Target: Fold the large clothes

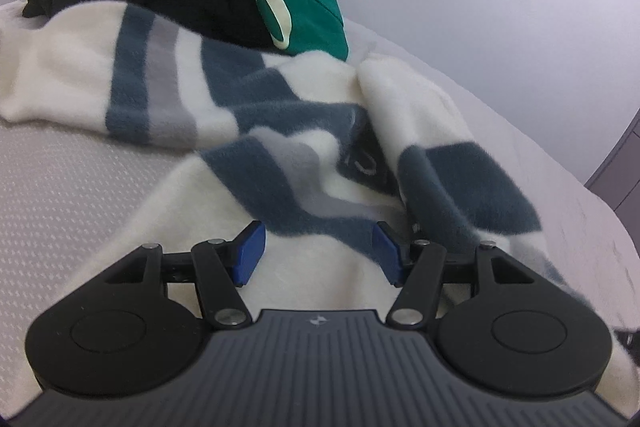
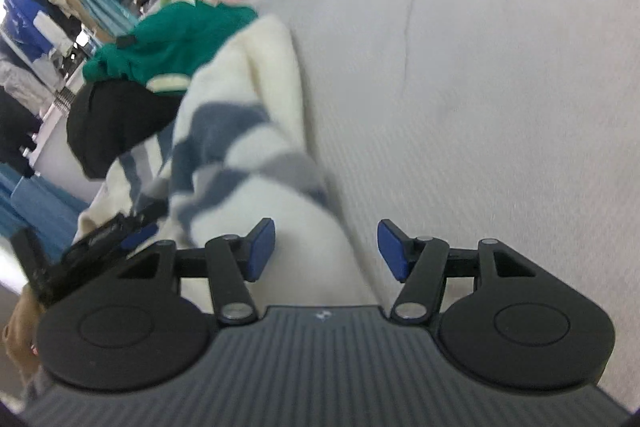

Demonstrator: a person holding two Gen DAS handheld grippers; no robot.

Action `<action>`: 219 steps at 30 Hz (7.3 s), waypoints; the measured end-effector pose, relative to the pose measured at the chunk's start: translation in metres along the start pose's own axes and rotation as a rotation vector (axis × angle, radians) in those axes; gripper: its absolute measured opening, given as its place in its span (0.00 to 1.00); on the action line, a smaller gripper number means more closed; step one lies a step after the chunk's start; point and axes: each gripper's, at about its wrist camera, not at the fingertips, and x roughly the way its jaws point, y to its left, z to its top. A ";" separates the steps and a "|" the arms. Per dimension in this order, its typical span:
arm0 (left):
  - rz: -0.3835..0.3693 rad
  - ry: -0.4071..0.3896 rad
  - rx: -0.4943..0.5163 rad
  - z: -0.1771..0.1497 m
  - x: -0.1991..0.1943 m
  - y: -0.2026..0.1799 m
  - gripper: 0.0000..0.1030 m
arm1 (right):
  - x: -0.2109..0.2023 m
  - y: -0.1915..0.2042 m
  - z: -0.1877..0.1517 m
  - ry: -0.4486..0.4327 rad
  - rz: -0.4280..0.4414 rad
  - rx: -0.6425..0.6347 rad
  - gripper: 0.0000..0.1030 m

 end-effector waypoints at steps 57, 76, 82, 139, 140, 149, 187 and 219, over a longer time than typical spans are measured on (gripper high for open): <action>-0.160 0.094 -0.069 -0.014 0.013 -0.006 0.43 | -0.015 0.008 -0.080 0.132 0.186 0.211 0.10; -0.319 -0.007 -0.037 -0.010 -0.016 -0.018 0.52 | -0.171 -0.005 0.089 -0.373 -0.145 -0.001 0.03; -0.318 0.001 -0.023 -0.011 -0.012 -0.025 0.52 | -0.146 -0.054 0.100 -0.319 -0.156 0.201 0.05; -0.178 0.041 0.140 -0.021 0.008 -0.055 0.64 | -0.202 -0.344 0.245 -0.941 -0.528 0.302 0.03; -0.175 0.047 0.148 -0.022 0.010 -0.060 0.64 | -0.209 -0.362 0.236 -0.937 -0.533 0.341 0.03; -0.183 0.078 0.190 -0.031 0.012 -0.081 0.64 | -0.182 -0.463 0.172 -0.816 -0.581 0.507 0.03; -0.261 -0.004 0.263 -0.041 -0.158 -0.072 0.64 | -0.119 -0.033 0.026 -0.085 -0.223 0.036 0.60; -0.081 -0.108 -0.281 0.014 -0.187 0.104 0.64 | -0.039 0.042 -0.118 0.399 -0.332 -0.138 0.12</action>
